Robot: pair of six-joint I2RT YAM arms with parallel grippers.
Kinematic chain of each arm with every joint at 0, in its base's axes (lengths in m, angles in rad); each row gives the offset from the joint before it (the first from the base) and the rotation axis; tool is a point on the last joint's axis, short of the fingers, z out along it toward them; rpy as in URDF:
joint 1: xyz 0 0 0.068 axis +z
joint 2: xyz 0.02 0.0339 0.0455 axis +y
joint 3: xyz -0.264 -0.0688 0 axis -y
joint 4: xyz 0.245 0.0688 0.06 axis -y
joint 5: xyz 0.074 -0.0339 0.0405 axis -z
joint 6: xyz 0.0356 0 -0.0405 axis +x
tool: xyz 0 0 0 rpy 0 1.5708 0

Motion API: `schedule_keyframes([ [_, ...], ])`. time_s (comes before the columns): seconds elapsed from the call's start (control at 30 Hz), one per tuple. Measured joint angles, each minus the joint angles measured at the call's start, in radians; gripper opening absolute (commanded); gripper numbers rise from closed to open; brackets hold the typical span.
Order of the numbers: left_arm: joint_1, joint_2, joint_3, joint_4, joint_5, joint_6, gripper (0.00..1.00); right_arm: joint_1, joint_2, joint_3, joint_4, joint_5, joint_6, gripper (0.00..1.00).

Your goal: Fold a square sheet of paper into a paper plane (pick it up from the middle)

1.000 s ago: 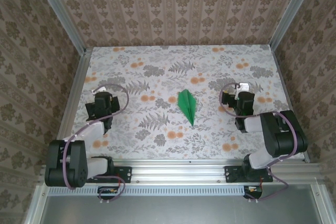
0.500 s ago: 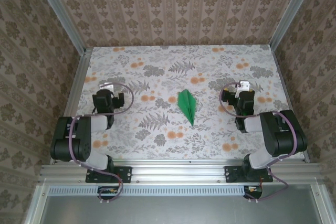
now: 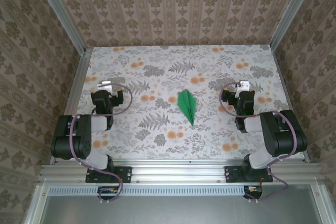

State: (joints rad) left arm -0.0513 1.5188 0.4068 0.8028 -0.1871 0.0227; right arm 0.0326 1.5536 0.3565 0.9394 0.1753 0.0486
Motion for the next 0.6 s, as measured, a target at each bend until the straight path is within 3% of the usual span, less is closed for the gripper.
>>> schedule_keyframes([
  [0.6,0.000,0.000,0.000,0.006,0.000,0.000,1.00,0.000,0.000,0.000,0.000,0.000,0.000,1.00],
])
